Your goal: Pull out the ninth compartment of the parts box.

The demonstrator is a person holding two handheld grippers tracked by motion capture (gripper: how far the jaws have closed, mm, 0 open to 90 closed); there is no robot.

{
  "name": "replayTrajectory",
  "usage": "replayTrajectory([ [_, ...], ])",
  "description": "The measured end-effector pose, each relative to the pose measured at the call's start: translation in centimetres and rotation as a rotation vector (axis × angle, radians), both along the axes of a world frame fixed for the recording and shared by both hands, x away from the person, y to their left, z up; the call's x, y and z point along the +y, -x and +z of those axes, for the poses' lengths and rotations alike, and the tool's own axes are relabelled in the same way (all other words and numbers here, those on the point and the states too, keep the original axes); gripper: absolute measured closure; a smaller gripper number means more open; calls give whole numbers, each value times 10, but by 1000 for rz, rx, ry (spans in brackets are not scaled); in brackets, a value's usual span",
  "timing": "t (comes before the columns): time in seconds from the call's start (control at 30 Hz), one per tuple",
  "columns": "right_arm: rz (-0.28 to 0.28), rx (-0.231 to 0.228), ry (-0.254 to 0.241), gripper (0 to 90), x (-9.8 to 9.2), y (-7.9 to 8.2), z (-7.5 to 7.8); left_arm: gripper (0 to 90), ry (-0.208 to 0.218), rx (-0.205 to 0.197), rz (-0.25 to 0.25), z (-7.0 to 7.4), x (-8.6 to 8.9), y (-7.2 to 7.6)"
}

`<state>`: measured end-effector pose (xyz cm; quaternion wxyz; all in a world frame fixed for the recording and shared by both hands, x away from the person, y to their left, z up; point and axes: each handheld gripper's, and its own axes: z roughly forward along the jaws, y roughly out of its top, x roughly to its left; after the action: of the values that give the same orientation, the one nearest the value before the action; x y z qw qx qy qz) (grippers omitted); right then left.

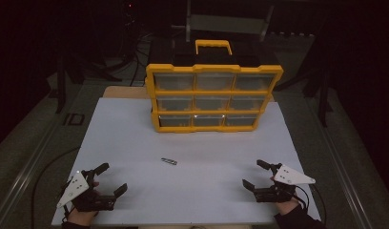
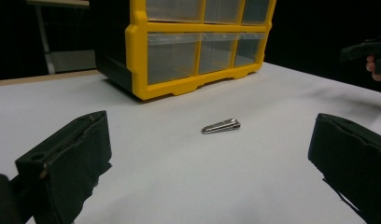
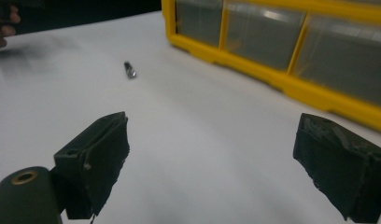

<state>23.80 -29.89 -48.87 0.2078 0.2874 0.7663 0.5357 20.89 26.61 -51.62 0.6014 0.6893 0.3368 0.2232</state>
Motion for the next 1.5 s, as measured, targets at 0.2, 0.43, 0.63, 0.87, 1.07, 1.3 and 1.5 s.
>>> replayTrajectory([
  [0.2, 43, -95, 72, 102, 4, -3, 18, 1, -5, -6, 1, 1, -1, 1],
  [0.43, 57, -163, 158, 93, 8, -5, 32, 1, -3, -9, 2, 1, -1, 1],
  [0.63, 75, -222, 223, 93, 14, -14, 45, 1, -3, -12, 2, 1, -1, 1],
  [0.87, 74, -303, 281, 94, 20, -30, 59, 1, -3, -16, 1, 2, -1, 2],
  [1.07, 70, -340, 287, 94, 23, -41, 66, 1, 1, -17, 0, 2, 0, 2],
  [1.3, 61, -388, 331, 95, 29, -58, 69, 1, 3, -20, 2, 2, 1, 2],
  [1.5, 79, -432, 363, 100, 34, -76, 65, 1, 3, -20, 1, 2, 1, 2],
])
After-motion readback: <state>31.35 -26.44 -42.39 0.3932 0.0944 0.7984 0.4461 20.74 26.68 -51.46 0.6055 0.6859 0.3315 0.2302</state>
